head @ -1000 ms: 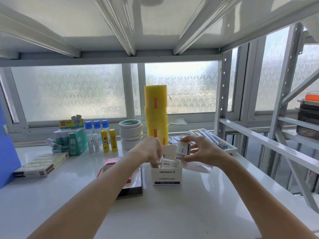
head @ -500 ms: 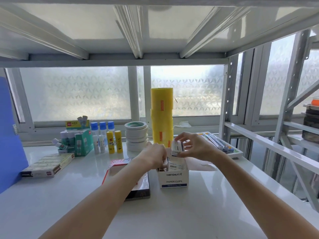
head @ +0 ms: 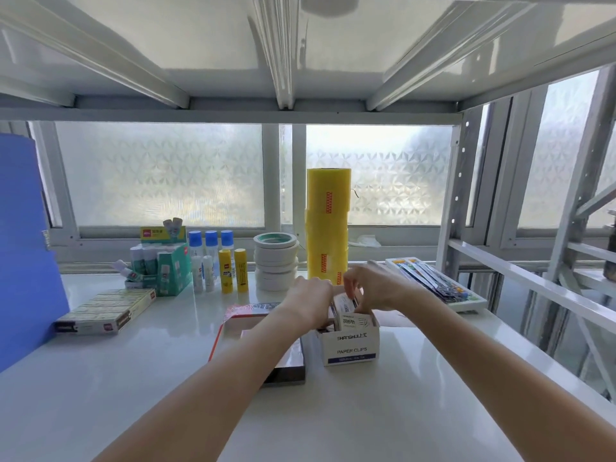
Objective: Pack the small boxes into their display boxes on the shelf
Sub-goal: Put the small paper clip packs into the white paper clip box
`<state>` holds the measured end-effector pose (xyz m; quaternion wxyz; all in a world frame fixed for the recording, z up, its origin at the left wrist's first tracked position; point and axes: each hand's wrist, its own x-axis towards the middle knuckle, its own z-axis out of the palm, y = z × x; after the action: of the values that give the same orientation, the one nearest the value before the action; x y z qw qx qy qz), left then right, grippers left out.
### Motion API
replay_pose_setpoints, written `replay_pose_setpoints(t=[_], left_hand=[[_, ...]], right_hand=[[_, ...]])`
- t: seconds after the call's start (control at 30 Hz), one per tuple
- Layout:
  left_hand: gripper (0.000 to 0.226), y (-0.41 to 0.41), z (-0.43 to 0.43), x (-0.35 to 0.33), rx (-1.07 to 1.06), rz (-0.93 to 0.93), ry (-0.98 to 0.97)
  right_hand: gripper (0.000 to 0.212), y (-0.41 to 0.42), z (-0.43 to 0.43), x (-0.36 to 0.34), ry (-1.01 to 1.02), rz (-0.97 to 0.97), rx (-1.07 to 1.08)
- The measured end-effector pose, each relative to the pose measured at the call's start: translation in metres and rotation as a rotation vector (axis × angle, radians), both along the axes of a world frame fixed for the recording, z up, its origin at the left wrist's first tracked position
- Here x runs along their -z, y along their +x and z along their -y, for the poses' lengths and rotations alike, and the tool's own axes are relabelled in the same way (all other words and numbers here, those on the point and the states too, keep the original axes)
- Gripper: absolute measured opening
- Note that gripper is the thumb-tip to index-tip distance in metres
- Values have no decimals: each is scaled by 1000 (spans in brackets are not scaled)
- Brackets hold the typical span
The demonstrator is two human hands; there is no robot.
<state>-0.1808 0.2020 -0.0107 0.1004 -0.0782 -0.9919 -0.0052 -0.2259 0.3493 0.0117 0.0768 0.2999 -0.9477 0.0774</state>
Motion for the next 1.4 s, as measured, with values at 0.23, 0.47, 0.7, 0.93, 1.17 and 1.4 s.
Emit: replay_pose_setpoints(t=[0.23,0.47,0.7,0.93,1.17,1.4], left_hand=[[17,3,-3,0,10,-13,49],[15,-1,12,-5,73,134,274],[22,9,18,-16,197,163,451],[24,17,11,-21,220,250,493],[40,15,15,-29,220,296,734],[50,18,21,-30,105,325,1084]], right_hand=[[20,-4,4,8,73,-4,-35],[29,20,-27,-21,-158,375,-129],[38,25,-31,-14,-76,397,-183],[35,19,-25,-3,-157,443,-244],[33,17,-30,-2,-501,458,-280],[40,9,-30,4,-1061,584,-127]])
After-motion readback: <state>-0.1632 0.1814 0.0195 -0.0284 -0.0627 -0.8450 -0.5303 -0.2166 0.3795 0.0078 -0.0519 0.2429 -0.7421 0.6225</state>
